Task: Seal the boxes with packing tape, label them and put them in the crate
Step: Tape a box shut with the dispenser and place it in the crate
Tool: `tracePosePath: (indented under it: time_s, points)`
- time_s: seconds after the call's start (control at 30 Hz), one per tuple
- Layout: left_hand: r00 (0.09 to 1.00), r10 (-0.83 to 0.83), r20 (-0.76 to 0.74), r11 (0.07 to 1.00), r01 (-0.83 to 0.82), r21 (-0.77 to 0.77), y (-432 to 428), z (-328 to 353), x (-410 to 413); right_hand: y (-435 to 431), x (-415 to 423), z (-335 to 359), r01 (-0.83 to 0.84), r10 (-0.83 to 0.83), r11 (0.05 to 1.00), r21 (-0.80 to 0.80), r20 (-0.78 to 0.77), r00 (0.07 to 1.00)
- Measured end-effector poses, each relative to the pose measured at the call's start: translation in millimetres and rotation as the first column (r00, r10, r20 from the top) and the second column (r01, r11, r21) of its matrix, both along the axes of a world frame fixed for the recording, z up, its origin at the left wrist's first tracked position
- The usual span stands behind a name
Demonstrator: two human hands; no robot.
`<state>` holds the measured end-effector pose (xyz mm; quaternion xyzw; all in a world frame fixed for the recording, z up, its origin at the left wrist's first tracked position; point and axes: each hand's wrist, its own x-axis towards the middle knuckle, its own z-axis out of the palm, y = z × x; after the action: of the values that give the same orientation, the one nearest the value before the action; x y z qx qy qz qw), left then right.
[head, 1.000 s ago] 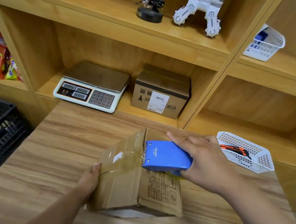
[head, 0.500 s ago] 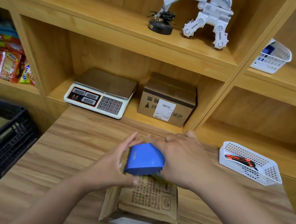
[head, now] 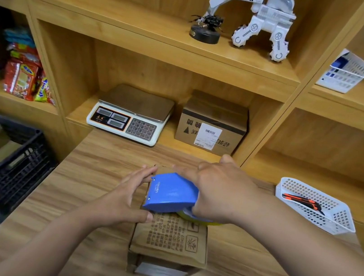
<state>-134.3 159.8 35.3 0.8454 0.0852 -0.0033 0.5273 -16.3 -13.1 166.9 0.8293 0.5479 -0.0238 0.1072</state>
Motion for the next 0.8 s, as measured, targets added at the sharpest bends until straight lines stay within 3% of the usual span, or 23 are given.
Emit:
tracePosePath:
  time_s: [0.27,0.4,0.8]
  points:
    - [1.000,-0.014,0.021,0.999,0.014,-0.043,-13.2,-5.0,4.6,-32.4,14.3,2.2,0.029,-0.031,0.999,-0.033,-0.063,0.998]
    - [0.999,-0.028,0.035,0.999,0.027,0.046,-20.7,-5.7,7.9,-48.5,22.0,1.5,0.028,-0.030,0.999,-0.023,-0.083,0.996]
    - [1.000,-0.022,-0.008,0.997,0.022,0.072,-30.8,-6.6,9.8,-114.6,66.6,8.2,0.089,-0.092,0.995,-0.034,-0.114,0.989]
